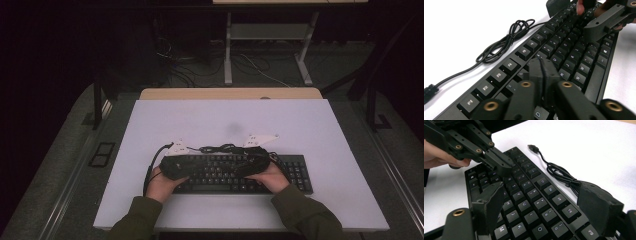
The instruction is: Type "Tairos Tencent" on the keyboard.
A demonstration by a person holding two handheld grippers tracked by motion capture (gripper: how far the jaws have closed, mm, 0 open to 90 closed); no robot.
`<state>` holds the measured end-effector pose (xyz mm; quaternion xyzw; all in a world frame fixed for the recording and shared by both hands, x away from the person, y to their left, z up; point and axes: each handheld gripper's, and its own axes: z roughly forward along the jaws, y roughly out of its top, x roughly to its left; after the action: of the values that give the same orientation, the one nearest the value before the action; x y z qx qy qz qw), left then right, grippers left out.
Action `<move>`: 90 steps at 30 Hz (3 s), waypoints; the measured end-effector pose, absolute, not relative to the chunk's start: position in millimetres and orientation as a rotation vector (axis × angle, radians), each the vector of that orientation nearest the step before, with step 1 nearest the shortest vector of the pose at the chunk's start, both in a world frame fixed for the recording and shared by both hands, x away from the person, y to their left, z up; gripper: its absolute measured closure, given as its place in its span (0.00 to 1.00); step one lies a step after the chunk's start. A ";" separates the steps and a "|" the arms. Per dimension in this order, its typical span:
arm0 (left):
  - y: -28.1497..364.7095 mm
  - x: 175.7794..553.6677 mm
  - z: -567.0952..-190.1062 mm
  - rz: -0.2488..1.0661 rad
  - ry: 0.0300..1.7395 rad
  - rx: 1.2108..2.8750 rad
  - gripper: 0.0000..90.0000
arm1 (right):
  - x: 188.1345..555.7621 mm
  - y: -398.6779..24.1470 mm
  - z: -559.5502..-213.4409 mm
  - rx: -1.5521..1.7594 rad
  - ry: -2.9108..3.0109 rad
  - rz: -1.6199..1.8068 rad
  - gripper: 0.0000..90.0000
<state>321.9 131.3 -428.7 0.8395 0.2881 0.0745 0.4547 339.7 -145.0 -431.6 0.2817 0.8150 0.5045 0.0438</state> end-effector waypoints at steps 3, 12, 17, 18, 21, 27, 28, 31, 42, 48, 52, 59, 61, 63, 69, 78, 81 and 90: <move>130.4 322.5 -429.8 0.175 0.721 2.081 0.99 | 339.8 -144.9 -431.8 0.861 2.492 1.541 0.24; 129.8 323.9 -434.1 0.164 0.731 2.114 0.99 | 339.5 -144.5 -432.0 0.860 2.494 1.538 0.24; 130.4 324.5 -435.7 0.161 0.731 2.128 0.99 | 339.7 -144.6 -432.1 0.858 2.493 1.537 0.24; 130.4 324.8 -435.8 0.162 0.730 2.130 0.99 | 339.7 -144.6 -432.2 0.858 2.493 1.537 0.24; 130.3 324.7 -436.0 0.161 0.730 2.138 0.99 | 339.7 -144.5 -432.5 0.858 2.494 1.536 0.24; 130.2 324.6 -436.4 0.166 0.730 2.138 0.99 | 339.5 -144.4 -432.3 0.857 2.494 1.535 0.24; 130.2 324.6 -436.6 0.165 0.732 2.137 0.99 | 339.5 -144.4 -432.3 0.856 2.494 1.535 0.24; 130.1 324.6 -436.8 0.163 0.732 2.138 0.99 | 339.4 -144.4 -432.3 0.857 2.494 1.534 0.24; 129.7 324.9 -438.2 0.162 0.732 2.147 0.99 | 339.2 -144.3 -432.0 0.858 2.492 1.534 0.24; 129.3 324.6 -437.3 0.162 0.729 2.146 0.99 | 339.2 -144.3 -432.0 0.858 2.493 1.534 0.24; 128.7 323.8 -435.7 0.164 0.722 2.140 0.99 | 339.1 -144.3 -431.6 0.861 2.491 1.539 0.24; 129.0 323.2 -434.3 0.164 0.716 2.132 0.99 | 339.1 -144.5 -431.5 0.860 2.490 1.540 0.24; 129.9 322.9 -433.3 0.165 0.715 2.126 0.99 | 339.2 -144.6 -431.5 0.860 2.490 1.540 0.24; 130.7 322.7 -432.1 0.165 0.712 2.118 0.98 | 339.2 -144.8 -431.6 0.858 2.491 1.539 0.24; 134.1 321.5 -429.8 0.167 0.723 2.094 0.90 | 339.4 -146.0 -430.8 0.855 2.489 1.539 0.24; 138.1 318.3 -426.6 0.171 0.728 2.081 0.81 | 338.9 -147.2 -429.8 0.860 2.491 1.537 0.25; 139.9 317.2 -425.5 0.177 0.732 2.071 0.78 | 338.6 -147.6 -429.5 0.859 2.491 1.540 0.26; 145.6 312.6 -423.5 0.203 0.746 2.052 0.55 | 337.8 -151.4 -426.8 0.858 2.506 1.557 0.34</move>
<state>312.6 145.6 -423.5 0.8326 0.3025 0.0822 0.4566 337.8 -151.4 -426.8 0.2793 0.8151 0.5064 0.0347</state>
